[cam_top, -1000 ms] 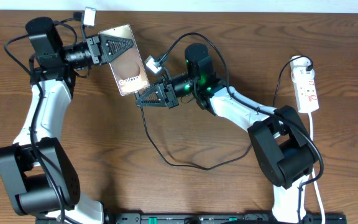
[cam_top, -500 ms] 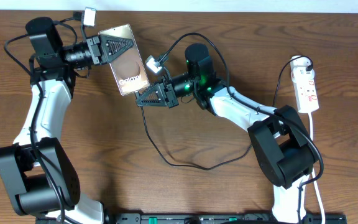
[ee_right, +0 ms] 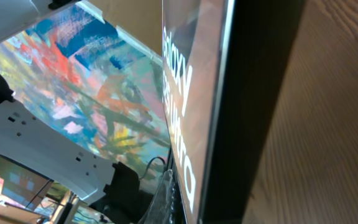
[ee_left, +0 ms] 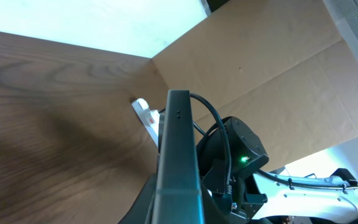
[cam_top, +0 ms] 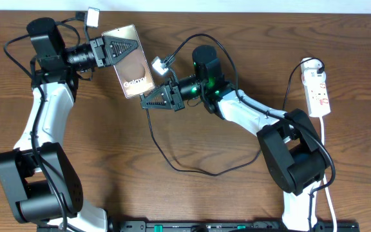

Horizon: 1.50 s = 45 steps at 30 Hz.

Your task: Plug charger to phone and switch on socket

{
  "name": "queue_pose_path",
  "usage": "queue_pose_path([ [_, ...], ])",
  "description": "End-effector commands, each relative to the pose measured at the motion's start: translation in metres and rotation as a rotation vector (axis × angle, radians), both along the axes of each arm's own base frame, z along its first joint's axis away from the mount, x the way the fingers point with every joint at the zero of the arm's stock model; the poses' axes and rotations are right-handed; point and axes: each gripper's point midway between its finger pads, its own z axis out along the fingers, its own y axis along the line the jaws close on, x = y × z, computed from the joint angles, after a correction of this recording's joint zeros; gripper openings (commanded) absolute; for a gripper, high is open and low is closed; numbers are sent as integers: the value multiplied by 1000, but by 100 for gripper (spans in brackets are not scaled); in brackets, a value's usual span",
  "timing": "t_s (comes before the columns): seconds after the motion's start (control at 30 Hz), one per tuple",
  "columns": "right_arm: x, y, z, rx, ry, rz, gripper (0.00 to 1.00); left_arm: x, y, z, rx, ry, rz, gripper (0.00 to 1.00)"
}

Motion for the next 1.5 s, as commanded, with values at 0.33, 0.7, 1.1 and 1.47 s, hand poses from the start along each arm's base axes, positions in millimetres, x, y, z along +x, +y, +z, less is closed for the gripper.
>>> queue_pose_path([
  [0.33, 35, -2, 7, 3, -49, -146, 78, -21, -14, 1, -34, 14, -110, 7],
  [0.7, 35, -4, 7, 4, -49, -143, 99, -16, 8, 1, -34, 12, -55, 7],
  [1.1, 53, -23, 1, -25, -5, -190, 99, 2, 82, -10, -27, 81, 186, 8],
  [1.47, 60, -31, -3, -39, 18, -211, 99, -1, 146, -122, 274, 508, 613, 7],
])
